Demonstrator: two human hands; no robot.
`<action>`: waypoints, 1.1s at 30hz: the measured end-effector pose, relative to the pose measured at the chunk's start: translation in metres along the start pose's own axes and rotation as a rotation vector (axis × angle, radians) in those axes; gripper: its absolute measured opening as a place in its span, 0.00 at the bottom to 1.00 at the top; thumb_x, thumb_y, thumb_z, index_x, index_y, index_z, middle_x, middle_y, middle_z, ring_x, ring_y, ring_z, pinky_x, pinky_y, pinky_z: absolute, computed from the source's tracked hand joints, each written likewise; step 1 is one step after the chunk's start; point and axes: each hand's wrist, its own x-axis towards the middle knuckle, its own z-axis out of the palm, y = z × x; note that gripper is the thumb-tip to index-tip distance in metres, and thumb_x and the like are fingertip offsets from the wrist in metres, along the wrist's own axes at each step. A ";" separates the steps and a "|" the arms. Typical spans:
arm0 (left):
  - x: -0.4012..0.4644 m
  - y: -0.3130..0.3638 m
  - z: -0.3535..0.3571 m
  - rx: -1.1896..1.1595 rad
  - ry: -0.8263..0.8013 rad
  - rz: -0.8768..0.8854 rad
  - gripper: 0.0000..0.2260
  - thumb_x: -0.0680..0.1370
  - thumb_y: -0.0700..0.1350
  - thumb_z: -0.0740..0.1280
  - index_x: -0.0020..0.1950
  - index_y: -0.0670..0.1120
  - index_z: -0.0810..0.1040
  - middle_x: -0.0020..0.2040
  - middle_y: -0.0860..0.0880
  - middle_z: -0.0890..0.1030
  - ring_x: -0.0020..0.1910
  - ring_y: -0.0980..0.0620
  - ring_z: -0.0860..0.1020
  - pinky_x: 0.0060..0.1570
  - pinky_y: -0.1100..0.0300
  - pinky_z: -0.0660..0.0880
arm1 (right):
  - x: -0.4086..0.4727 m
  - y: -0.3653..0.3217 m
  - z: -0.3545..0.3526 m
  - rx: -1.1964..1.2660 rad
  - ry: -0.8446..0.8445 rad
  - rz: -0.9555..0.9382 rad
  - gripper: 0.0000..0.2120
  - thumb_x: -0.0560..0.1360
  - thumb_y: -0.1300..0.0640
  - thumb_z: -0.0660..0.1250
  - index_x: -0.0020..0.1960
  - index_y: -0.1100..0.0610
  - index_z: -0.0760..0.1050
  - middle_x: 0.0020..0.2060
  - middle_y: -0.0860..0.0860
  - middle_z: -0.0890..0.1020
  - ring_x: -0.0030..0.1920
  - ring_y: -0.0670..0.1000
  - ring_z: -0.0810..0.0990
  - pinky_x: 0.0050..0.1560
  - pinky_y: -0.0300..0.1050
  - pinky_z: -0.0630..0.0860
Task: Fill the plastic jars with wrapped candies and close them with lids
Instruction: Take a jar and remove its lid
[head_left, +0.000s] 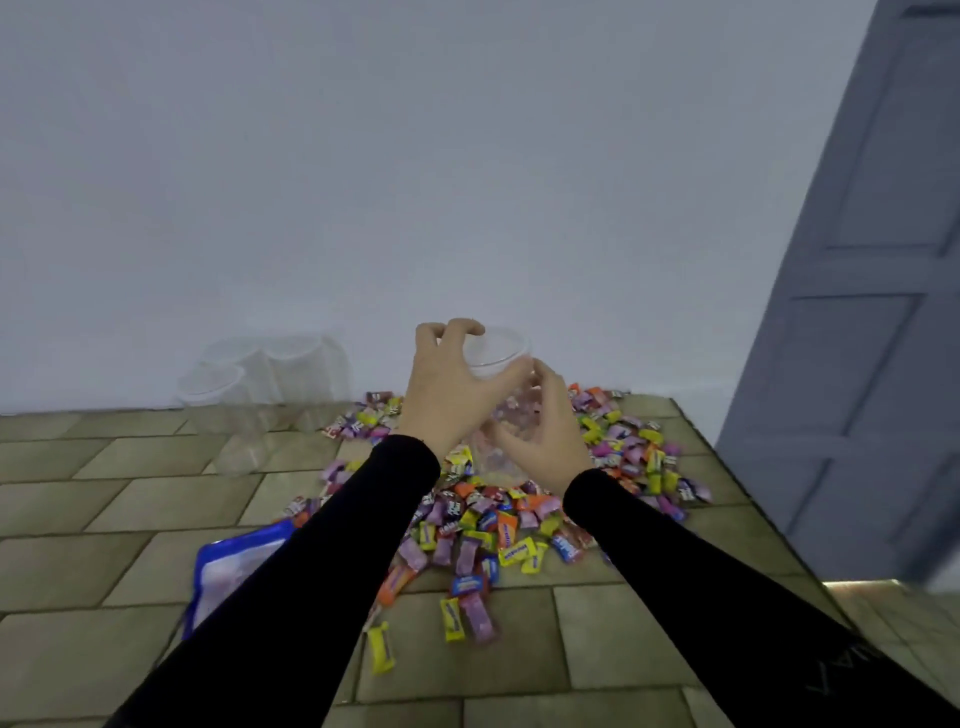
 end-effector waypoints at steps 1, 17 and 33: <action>-0.004 0.007 0.010 -0.011 -0.021 0.000 0.23 0.70 0.60 0.72 0.59 0.55 0.70 0.59 0.52 0.63 0.57 0.56 0.69 0.46 0.70 0.66 | -0.007 0.003 -0.013 0.005 0.011 -0.003 0.35 0.71 0.53 0.74 0.71 0.54 0.60 0.61 0.51 0.68 0.58 0.39 0.71 0.54 0.28 0.71; -0.073 0.082 0.132 0.111 -0.457 -0.098 0.41 0.63 0.67 0.73 0.69 0.49 0.67 0.58 0.50 0.61 0.58 0.51 0.73 0.55 0.55 0.74 | -0.111 0.067 -0.151 -0.003 0.009 0.087 0.26 0.66 0.57 0.74 0.59 0.52 0.67 0.55 0.55 0.72 0.54 0.52 0.77 0.48 0.46 0.78; -0.102 0.092 0.163 0.237 -0.526 -0.155 0.42 0.65 0.66 0.74 0.69 0.45 0.61 0.57 0.50 0.61 0.61 0.50 0.67 0.56 0.56 0.70 | -0.129 0.104 -0.168 -0.033 -0.186 0.130 0.33 0.63 0.49 0.74 0.67 0.45 0.69 0.63 0.51 0.73 0.64 0.48 0.74 0.61 0.52 0.76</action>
